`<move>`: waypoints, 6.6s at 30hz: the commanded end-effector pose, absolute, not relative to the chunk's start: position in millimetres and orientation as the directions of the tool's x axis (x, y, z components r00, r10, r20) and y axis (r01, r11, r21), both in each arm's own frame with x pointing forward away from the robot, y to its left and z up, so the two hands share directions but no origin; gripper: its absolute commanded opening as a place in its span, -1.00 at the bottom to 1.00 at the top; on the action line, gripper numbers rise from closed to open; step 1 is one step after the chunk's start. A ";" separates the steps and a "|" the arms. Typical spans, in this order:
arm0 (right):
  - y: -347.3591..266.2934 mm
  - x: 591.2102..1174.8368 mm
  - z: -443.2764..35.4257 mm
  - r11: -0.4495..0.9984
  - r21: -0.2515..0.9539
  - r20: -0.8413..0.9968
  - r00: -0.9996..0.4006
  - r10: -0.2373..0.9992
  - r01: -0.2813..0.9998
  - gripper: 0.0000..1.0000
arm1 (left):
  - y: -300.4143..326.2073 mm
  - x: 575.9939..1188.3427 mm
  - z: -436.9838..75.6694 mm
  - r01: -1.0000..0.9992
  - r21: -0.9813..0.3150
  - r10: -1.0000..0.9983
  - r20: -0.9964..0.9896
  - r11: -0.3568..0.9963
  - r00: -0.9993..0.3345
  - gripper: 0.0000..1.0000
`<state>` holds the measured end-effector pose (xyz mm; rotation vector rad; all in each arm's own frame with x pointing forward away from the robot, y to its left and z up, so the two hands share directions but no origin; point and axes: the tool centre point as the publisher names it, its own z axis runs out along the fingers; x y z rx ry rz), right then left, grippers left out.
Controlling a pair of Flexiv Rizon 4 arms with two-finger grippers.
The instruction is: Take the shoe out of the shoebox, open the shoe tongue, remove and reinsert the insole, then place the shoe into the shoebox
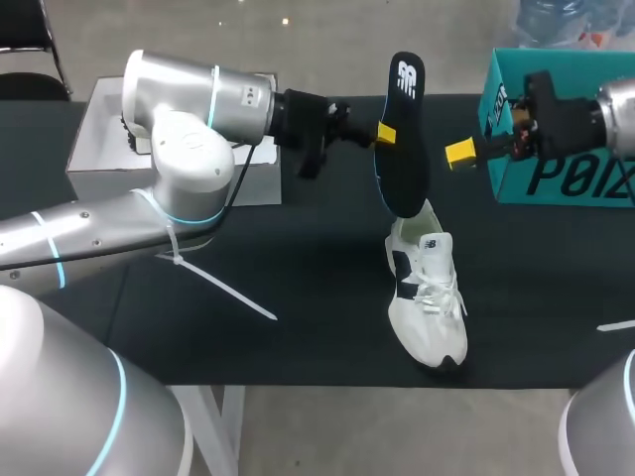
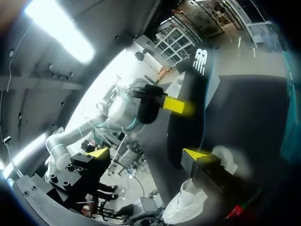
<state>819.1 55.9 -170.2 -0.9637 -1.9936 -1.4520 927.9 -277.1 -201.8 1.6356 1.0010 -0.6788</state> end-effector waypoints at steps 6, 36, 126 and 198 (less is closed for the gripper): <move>63.3 833.6 -178.5 0.172 0.608 0.741 -0.632 0.225 0.775 1.00 | -276.8 927.5 -201.8 0.870 0.484 0.274 -0.827 -0.097 0.491 -1.00; 82.7 860.0 -199.2 0.186 0.630 0.729 -0.657 0.195 0.754 1.00 | -276.8 927.5 -201.8 0.870 0.484 0.274 -0.827 -0.097 0.491 -1.00; 93.4 896.8 -222.6 0.205 0.627 0.721 -0.659 0.211 0.752 -1.00 | -276.8 927.5 -201.8 0.870 0.484 0.274 -0.827 -0.097 0.491 -1.00; 53.5 890.9 -244.8 0.250 0.629 0.679 -0.677 0.286 0.736 -1.00 | -162.6 896.0 -255.5 0.895 -0.259 0.596 -0.673 0.365 -0.438 1.00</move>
